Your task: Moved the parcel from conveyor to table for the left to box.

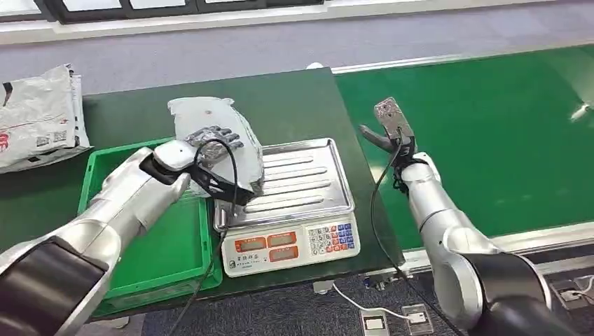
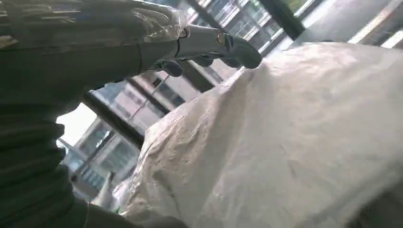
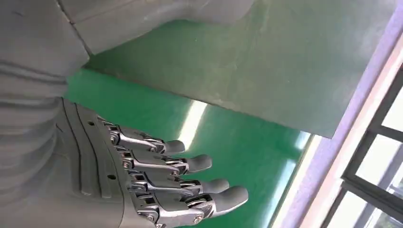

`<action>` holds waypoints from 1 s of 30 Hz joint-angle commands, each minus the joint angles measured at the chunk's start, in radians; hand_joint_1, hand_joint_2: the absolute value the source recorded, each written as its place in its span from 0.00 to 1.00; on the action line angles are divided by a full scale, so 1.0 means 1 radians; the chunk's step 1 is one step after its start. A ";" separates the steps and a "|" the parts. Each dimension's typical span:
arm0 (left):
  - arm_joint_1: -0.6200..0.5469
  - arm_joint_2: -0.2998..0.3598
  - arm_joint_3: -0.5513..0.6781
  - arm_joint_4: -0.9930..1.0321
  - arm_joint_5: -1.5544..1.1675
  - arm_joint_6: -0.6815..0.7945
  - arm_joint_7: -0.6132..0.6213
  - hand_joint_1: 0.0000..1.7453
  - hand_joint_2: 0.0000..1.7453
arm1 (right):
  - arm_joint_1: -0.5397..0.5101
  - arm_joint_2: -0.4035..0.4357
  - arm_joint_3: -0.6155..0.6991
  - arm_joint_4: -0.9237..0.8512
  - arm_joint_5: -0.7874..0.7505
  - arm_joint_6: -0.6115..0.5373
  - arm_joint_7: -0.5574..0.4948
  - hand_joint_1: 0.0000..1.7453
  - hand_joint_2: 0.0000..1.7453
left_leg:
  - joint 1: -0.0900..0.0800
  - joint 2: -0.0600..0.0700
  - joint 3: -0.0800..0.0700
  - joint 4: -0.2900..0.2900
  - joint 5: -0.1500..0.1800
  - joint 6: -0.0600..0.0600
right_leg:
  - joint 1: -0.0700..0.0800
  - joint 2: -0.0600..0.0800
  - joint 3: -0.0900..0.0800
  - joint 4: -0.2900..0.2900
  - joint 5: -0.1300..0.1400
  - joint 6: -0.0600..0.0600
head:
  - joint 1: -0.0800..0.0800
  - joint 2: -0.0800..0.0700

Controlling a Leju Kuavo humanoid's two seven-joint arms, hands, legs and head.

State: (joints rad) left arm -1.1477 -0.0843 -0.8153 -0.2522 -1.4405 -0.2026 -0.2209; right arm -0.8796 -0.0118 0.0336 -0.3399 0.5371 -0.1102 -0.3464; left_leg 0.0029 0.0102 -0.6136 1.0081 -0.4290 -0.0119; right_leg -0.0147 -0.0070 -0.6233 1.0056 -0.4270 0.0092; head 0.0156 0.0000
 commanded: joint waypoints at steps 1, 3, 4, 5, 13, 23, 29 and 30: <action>0.009 0.019 -0.148 0.055 -0.021 0.002 -0.048 0.00 1.00 | -0.022 0.011 0.020 0.055 -0.002 0.000 0.011 0.00 1.00 | 0.000 0.001 0.003 -0.002 0.000 0.000 | 0.000 0.002 0.002 -0.001 0.000 -0.001 | 0.000 0.000; 0.008 0.018 -0.140 0.056 -0.011 -0.013 -0.057 1.00 1.00 | -0.021 0.011 0.022 0.056 -0.003 -0.002 0.011 0.00 1.00 | 0.000 0.002 0.004 -0.002 0.000 0.000 | 0.000 0.003 0.002 -0.001 0.000 -0.001 | 0.000 0.000; 0.008 0.019 -0.138 0.055 -0.008 -0.015 -0.065 1.00 1.00 | -0.020 0.012 0.021 0.056 -0.005 -0.003 0.010 0.00 1.00 | 0.000 0.003 0.005 -0.002 -0.001 0.000 | 0.001 0.005 0.003 -0.002 0.001 -0.001 | 0.000 0.000; 0.008 0.019 -0.138 0.055 -0.008 -0.015 -0.065 1.00 1.00 | -0.020 0.012 0.021 0.056 -0.005 -0.003 0.010 0.00 1.00 | 0.000 0.002 0.004 -0.002 0.000 0.000 | 0.001 0.004 0.002 -0.001 0.000 -0.001 | 0.000 0.000; 0.009 0.022 -0.117 0.044 0.017 0.019 -0.087 1.00 1.00 | -0.014 0.009 0.025 0.051 -0.010 -0.009 0.009 0.00 1.00 | 0.000 0.002 0.005 -0.002 -0.001 0.000 | 0.003 0.004 0.004 -0.002 0.000 -0.001 | 0.000 0.000; -0.001 0.014 -0.130 0.045 0.003 0.051 -0.060 1.00 1.00 | -0.019 0.006 0.026 0.051 -0.014 -0.013 0.015 0.00 1.00 | 0.001 0.001 0.004 -0.002 -0.001 0.000 | 0.002 0.003 0.003 -0.002 0.000 -0.001 | 0.000 0.000; -0.001 0.014 -0.130 0.045 0.003 0.051 -0.060 1.00 1.00 | -0.019 0.006 0.026 0.051 -0.014 -0.013 0.015 0.00 1.00 | 0.000 0.001 0.002 -0.001 0.000 0.000 | 0.001 0.002 0.001 0.000 0.000 -0.001 | 0.000 0.000; -0.001 0.014 -0.130 0.045 0.003 0.051 -0.060 1.00 1.00 | -0.019 0.006 0.026 0.051 -0.014 -0.013 0.015 0.00 1.00 | 0.001 0.001 0.004 -0.001 -0.001 -0.001 | 0.002 0.003 0.003 -0.001 0.000 -0.001 | 0.000 0.000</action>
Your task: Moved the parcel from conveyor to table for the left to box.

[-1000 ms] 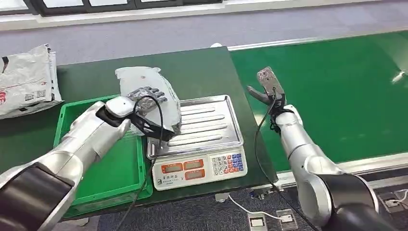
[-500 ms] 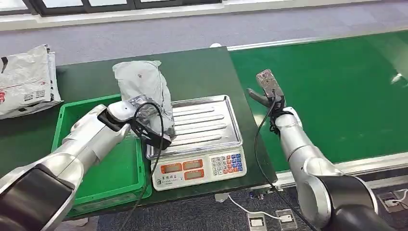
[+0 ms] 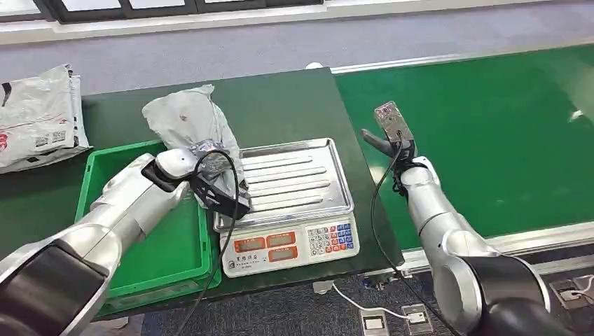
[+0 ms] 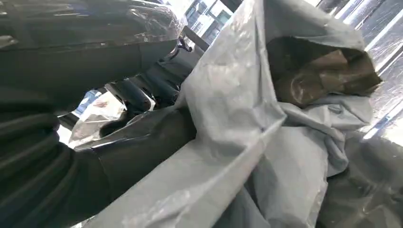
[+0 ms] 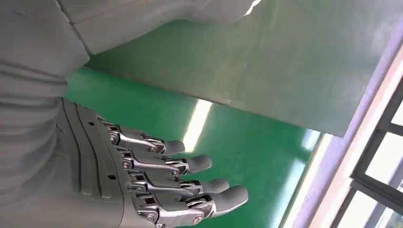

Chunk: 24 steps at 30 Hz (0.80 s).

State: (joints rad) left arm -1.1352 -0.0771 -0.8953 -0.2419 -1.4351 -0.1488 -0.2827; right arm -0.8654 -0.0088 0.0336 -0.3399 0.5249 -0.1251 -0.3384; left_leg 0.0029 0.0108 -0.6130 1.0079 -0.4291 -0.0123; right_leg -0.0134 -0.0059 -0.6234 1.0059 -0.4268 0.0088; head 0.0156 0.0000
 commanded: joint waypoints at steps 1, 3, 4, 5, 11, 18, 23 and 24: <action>-0.014 0.007 -0.050 0.035 -0.003 -0.002 0.002 1.00 1.00 | -0.033 0.003 0.026 0.051 -0.001 0.002 0.007 0.00 1.00 | 0.000 0.000 0.002 -0.001 0.000 0.000 | 0.000 0.001 0.002 -0.001 0.000 0.000 | 0.000 0.000; -0.014 0.007 -0.050 0.035 -0.003 -0.002 0.002 1.00 1.00 | -0.033 0.003 0.026 0.051 -0.001 0.002 0.007 0.00 1.00 | 0.001 0.001 0.003 -0.001 -0.001 0.000 | 0.001 0.002 0.002 -0.002 0.000 -0.001 | 0.000 0.000; -0.014 0.007 -0.050 0.035 -0.003 -0.002 0.002 1.00 1.00 | -0.033 0.003 0.026 0.051 -0.001 0.002 0.007 0.00 1.00 | 0.001 0.001 0.002 -0.001 -0.001 0.000 | 0.001 0.001 0.002 -0.001 0.000 0.000 | 0.000 0.000; -0.014 0.007 -0.050 0.035 -0.003 -0.002 0.002 1.00 1.00 | -0.033 0.003 0.026 0.051 -0.001 0.002 0.007 0.00 1.00 | 0.001 0.001 0.003 -0.001 -0.001 0.000 | 0.001 0.002 0.003 -0.002 0.000 -0.001 | 0.000 0.000; -0.015 0.006 -0.048 0.037 -0.001 0.005 0.014 1.00 1.00 | -0.032 0.004 0.029 0.050 -0.002 0.002 0.007 0.00 1.00 | 0.001 0.000 0.003 -0.001 -0.001 0.000 | 0.001 0.002 0.004 -0.002 0.000 -0.001 | 0.000 0.000; -0.097 0.007 -0.053 0.057 -0.024 -0.123 0.212 1.00 1.00 | -0.017 -0.001 0.025 0.048 -0.005 -0.018 0.019 0.00 1.00 | 0.001 0.000 0.000 0.001 0.000 0.000 | 0.001 0.000 0.000 0.000 0.000 0.000 | 0.000 0.000; -0.136 0.108 0.209 0.022 0.195 -0.077 0.442 1.00 1.00 | -0.016 -0.004 0.018 0.052 -0.009 -0.019 0.032 0.00 1.00 | 0.001 0.002 0.001 0.001 -0.001 0.000 | 0.001 0.003 0.001 -0.001 0.000 -0.001 | 0.000 0.000; -0.158 0.135 0.300 0.015 0.272 0.074 0.379 1.00 1.00 | -0.013 -0.013 0.017 0.051 -0.012 -0.013 0.030 0.00 1.00 | 0.001 0.004 0.001 0.001 -0.001 0.000 | 0.001 0.005 0.000 0.000 0.000 -0.001 | 0.000 0.000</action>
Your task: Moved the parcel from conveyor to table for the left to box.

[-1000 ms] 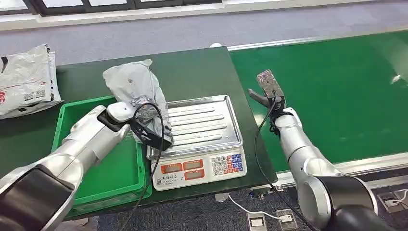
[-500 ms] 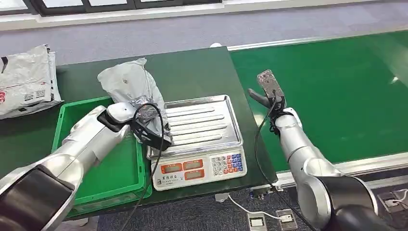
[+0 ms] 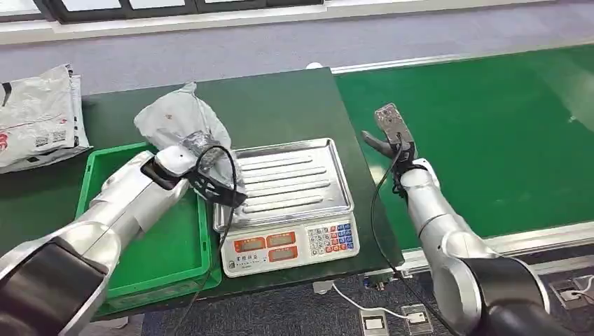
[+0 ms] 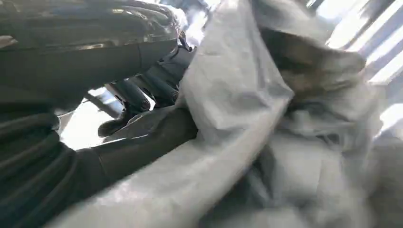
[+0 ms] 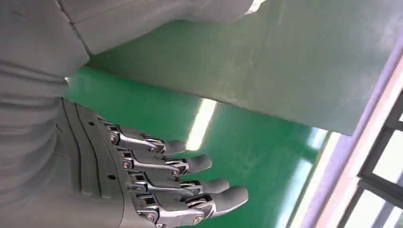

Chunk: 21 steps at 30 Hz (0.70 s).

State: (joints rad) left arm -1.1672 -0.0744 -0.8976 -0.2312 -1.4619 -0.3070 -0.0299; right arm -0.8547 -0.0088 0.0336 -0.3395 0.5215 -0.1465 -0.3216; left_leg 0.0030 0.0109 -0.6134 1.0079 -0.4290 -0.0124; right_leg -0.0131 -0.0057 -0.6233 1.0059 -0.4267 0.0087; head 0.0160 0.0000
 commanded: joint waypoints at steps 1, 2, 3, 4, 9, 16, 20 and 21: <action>-0.137 0.142 0.392 0.011 0.377 0.311 0.087 1.00 1.00 | -0.020 -0.021 0.013 0.051 -0.011 0.011 0.007 0.00 1.00 | 0.001 0.005 0.003 0.000 -0.002 -0.001 | 0.001 0.007 0.001 0.000 0.000 -0.001 | 0.000 0.000; -0.144 0.148 0.395 0.012 0.370 0.332 0.084 1.00 1.00 | -0.019 -0.025 0.013 0.052 -0.012 0.016 0.001 0.00 1.00 | 0.001 0.006 0.000 0.001 -0.002 -0.001 | 0.001 0.008 -0.002 0.001 0.001 -0.001 | 0.000 0.000; -0.126 0.144 0.443 0.002 0.401 0.430 0.101 1.00 1.00 | -0.019 -0.026 0.013 0.054 -0.012 0.016 -0.004 0.00 1.00 | 0.002 0.007 0.000 0.002 -0.002 -0.001 | 0.001 0.009 -0.002 0.001 0.001 -0.002 | 0.000 0.000; -0.113 0.140 0.481 -0.004 0.436 0.471 0.104 1.00 1.00 | -0.018 -0.026 0.012 0.053 -0.013 0.014 -0.005 0.00 1.00 | 0.002 0.004 0.000 0.002 -0.001 -0.001 | 0.002 0.005 -0.002 0.001 0.000 -0.001 | 0.000 0.000; -0.065 0.171 0.557 0.031 0.448 0.654 0.240 1.00 1.00 | -0.027 -0.017 0.021 0.057 -0.007 0.007 -0.003 0.00 1.00 | 0.001 0.004 0.005 -0.002 0.000 -0.001 | 0.001 0.006 0.002 -0.002 0.000 -0.001 | 0.000 0.000; -0.121 0.277 0.327 0.062 0.157 0.351 0.464 1.00 1.00 | -0.021 -0.032 0.023 0.056 -0.016 0.020 -0.005 0.00 1.00 | 0.002 0.005 0.002 0.000 -0.001 -0.002 | 0.002 0.008 -0.001 0.001 0.000 -0.002 | 0.000 0.000; -0.097 0.279 0.391 0.038 0.211 0.372 0.430 1.00 1.00 | -0.011 -0.035 0.021 0.055 -0.023 0.015 -0.010 0.00 1.00 | 0.002 0.002 0.001 0.000 0.000 -0.002 | 0.002 0.004 0.000 -0.001 0.000 -0.001 | 0.000 0.000; -0.094 0.276 0.391 0.039 0.211 0.374 0.431 1.00 1.00 | -0.010 -0.035 0.021 0.055 -0.023 0.015 -0.010 0.00 1.00 | 0.001 0.001 0.001 -0.001 0.000 -0.002 | 0.001 0.004 0.000 0.000 0.000 -0.001 | 0.000 0.000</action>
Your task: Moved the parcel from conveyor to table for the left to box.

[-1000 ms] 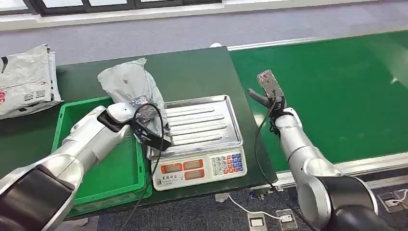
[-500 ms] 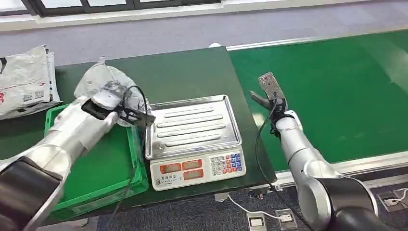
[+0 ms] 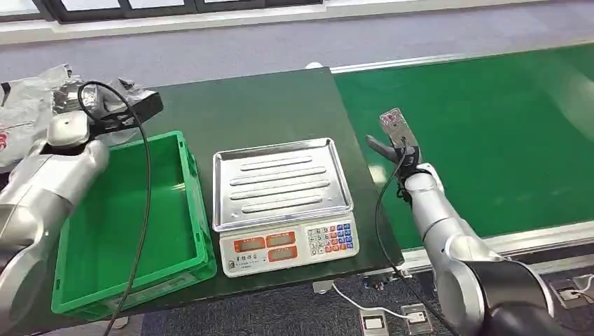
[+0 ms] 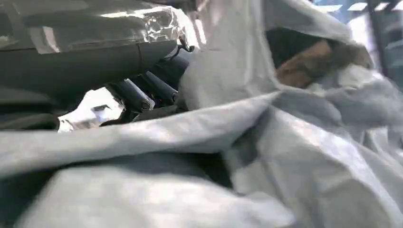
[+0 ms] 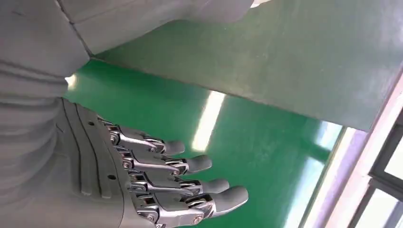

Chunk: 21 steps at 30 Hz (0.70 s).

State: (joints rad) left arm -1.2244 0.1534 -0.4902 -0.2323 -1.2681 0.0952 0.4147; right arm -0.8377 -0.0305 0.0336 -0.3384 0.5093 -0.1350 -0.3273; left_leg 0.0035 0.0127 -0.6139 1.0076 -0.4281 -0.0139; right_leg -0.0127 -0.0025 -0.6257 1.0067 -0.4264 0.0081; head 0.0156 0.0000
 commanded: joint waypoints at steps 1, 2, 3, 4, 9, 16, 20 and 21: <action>-0.036 0.046 -0.016 0.041 0.017 -0.026 -0.013 1.00 1.00 | -0.027 -0.013 0.021 0.054 -0.011 0.003 -0.005 0.00 1.00 | 0.001 -0.001 0.001 0.000 -0.001 0.000 | 0.001 0.000 0.002 -0.001 0.000 0.000 | 0.000 0.000; -0.035 0.044 -0.016 0.041 0.017 -0.025 -0.011 1.00 1.00 | -0.027 -0.013 0.021 0.054 -0.011 0.003 -0.005 0.00 1.00 | 0.001 -0.001 0.003 0.000 -0.001 0.000 | 0.001 0.000 0.003 -0.001 -0.001 -0.001 | 0.000 0.000; -0.035 0.044 -0.016 0.041 0.017 -0.025 -0.011 1.00 1.00 | -0.027 -0.013 0.021 0.054 -0.011 0.003 -0.005 0.00 1.00 | 0.001 -0.001 0.001 0.000 -0.001 0.000 | 0.001 -0.001 0.002 -0.001 -0.001 0.000 | 0.000 0.000; -0.035 0.040 -0.005 0.045 0.025 -0.016 -0.016 1.00 1.00 | -0.028 -0.013 0.021 0.054 -0.011 0.003 -0.004 0.00 1.00 | 0.001 -0.002 0.003 -0.001 -0.001 0.000 | 0.002 -0.001 0.004 -0.002 -0.001 0.000 | 0.000 0.000; -0.004 -0.003 0.063 0.044 0.071 0.077 -0.107 1.00 1.00 | -0.030 -0.008 0.028 0.054 -0.007 0.000 -0.001 0.00 1.00 | 0.000 -0.003 0.000 0.000 0.000 0.000 | 0.000 -0.004 0.002 -0.001 -0.001 0.000 | 0.000 0.000; -0.002 -0.055 0.067 0.034 0.055 0.082 -0.144 0.00 1.00 | -0.040 -0.003 0.028 0.059 -0.007 -0.008 0.010 0.00 1.00 | 0.000 -0.005 0.001 0.000 0.000 0.000 | -0.001 -0.005 0.003 -0.001 -0.001 0.000 | 0.000 0.000; -0.007 -0.066 0.066 0.034 0.050 0.081 -0.154 0.00 1.00 | -0.038 0.001 0.028 0.059 -0.006 -0.012 0.009 0.00 1.00 | 0.001 -0.005 0.001 0.000 -0.001 0.001 | 0.000 -0.005 0.004 -0.002 -0.001 0.000 | 0.000 0.000; -0.007 -0.067 0.073 0.032 0.052 0.088 -0.162 0.00 1.00 | -0.038 0.001 0.028 0.060 -0.006 -0.012 0.009 0.00 1.00 | 0.000 -0.004 -0.001 0.000 0.000 0.000 | -0.001 -0.005 0.002 -0.001 -0.001 0.000 | 0.000 0.000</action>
State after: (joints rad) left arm -1.1998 0.1377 -0.4700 -0.2365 -1.2116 0.1804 0.2697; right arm -0.8361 -0.0343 0.0336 -0.3384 0.5039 -0.1446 -0.3223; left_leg 0.0030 0.0088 -0.6153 1.0079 -0.4281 -0.0137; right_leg -0.0141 -0.0071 -0.6256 1.0066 -0.4268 0.0081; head 0.0156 0.0000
